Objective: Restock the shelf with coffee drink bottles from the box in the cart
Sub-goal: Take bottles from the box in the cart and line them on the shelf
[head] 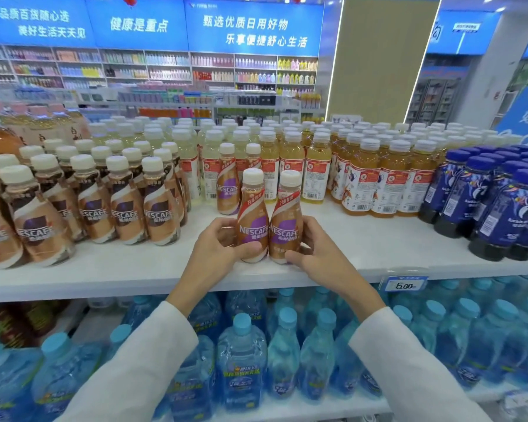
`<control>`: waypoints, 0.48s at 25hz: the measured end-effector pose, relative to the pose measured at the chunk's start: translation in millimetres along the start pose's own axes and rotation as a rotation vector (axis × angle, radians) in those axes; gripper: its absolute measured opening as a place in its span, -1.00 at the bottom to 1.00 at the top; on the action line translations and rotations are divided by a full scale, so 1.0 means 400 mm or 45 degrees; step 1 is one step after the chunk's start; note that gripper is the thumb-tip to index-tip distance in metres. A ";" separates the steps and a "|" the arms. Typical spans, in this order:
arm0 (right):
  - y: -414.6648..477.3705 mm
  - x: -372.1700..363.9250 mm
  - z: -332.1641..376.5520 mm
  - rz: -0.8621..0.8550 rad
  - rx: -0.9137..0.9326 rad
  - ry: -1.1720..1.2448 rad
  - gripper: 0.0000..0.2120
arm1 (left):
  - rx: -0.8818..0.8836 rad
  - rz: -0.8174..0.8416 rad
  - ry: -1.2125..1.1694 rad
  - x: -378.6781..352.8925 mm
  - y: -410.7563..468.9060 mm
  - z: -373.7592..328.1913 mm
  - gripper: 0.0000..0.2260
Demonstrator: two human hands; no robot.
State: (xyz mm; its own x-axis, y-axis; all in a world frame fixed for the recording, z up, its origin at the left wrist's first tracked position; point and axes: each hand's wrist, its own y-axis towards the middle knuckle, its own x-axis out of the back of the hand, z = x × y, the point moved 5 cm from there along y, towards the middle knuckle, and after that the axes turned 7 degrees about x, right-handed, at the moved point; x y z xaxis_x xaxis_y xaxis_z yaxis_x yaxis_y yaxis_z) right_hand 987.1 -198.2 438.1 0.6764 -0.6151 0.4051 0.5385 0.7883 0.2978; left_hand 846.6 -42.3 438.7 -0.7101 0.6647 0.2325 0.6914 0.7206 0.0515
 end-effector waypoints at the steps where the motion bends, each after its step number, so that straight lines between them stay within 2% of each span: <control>1: -0.002 0.001 -0.001 0.012 0.001 0.014 -0.38 | -0.001 0.026 0.004 -0.001 0.000 0.001 -0.46; 5: -0.017 -0.005 0.006 -0.196 0.028 -0.042 -0.34 | -0.040 0.051 0.039 -0.010 -0.008 0.003 -0.49; 8: -0.017 -0.003 0.005 -0.161 0.022 -0.025 -0.33 | -0.040 0.008 0.087 -0.011 -0.016 0.005 -0.36; 10: -0.028 -0.003 0.003 -0.178 0.017 -0.039 -0.26 | -0.069 -0.072 0.165 -0.016 -0.032 0.000 -0.31; 12: -0.047 -0.002 0.000 -0.340 -0.015 -0.080 -0.26 | -0.099 -0.188 0.225 -0.023 -0.050 -0.010 -0.31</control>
State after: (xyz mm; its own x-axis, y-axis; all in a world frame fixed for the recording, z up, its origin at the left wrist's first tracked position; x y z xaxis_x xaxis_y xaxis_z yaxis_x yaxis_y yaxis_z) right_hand 976.4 -212.7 432.3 0.4775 -0.7986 0.3663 0.6997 0.5978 0.3913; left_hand 839.8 -63.8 439.5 -0.7744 0.5037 0.3828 0.5950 0.7855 0.1701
